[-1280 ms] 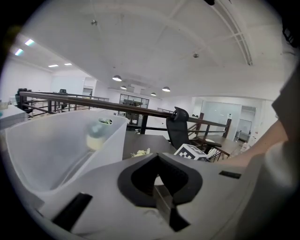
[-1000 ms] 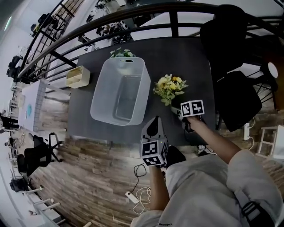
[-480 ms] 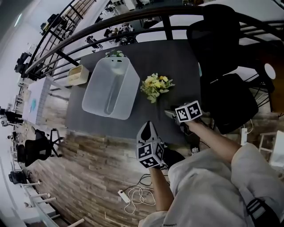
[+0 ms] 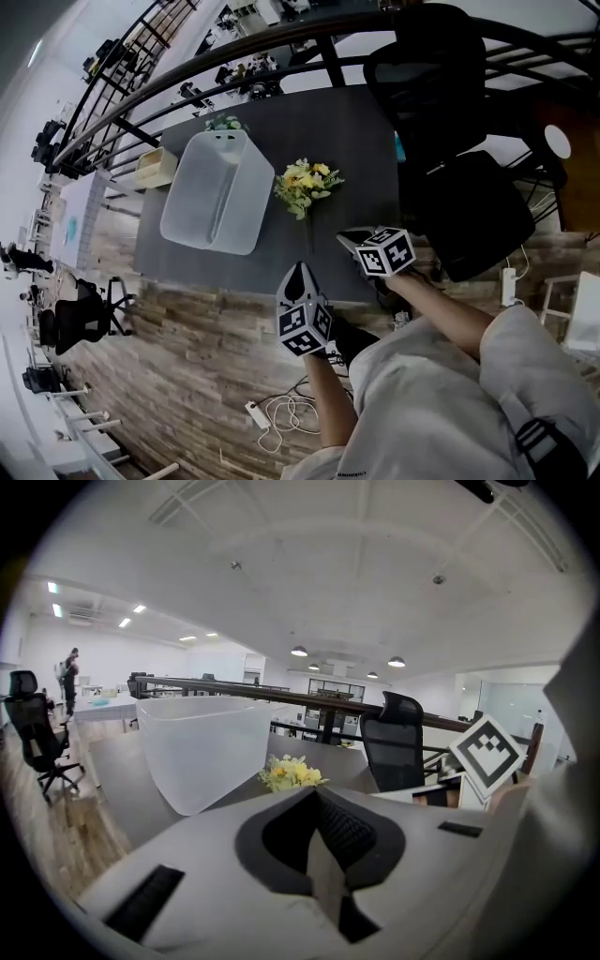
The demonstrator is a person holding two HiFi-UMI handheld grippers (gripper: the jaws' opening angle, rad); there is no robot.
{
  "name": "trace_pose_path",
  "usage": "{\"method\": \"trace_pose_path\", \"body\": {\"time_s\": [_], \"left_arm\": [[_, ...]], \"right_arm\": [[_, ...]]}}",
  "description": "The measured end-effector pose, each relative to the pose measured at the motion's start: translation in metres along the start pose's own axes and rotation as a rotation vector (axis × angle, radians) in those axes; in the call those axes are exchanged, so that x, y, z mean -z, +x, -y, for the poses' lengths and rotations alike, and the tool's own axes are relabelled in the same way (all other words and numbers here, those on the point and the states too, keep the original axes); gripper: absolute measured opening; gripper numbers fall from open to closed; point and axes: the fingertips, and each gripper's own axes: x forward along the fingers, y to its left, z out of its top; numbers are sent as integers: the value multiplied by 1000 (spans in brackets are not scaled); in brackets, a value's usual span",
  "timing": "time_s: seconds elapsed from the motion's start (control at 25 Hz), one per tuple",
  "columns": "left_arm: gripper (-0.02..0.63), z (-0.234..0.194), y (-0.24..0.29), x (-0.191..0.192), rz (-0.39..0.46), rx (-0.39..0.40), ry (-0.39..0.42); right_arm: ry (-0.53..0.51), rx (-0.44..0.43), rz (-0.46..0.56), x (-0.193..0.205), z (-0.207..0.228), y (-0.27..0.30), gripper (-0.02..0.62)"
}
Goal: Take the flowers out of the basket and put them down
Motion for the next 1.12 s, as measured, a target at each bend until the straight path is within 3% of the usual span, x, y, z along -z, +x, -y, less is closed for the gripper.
{"method": "trace_pose_path", "body": {"time_s": [0.4, 0.56, 0.8, 1.12], "left_arm": [[17, 24, 0, 6, -5, -2, 51], [17, 22, -8, 11, -9, -35, 78], [17, 18, -24, 13, -2, -58, 58], [17, 14, -34, 19, 19, -76, -25]], "right_arm": [[0, -58, 45, 1, -21, -23, -3], [-82, -41, 25, 8, -32, -18, -3], [-209, 1, 22, 12, -43, -13, -3], [-195, -23, 29, 25, -51, -9, -3]]}}
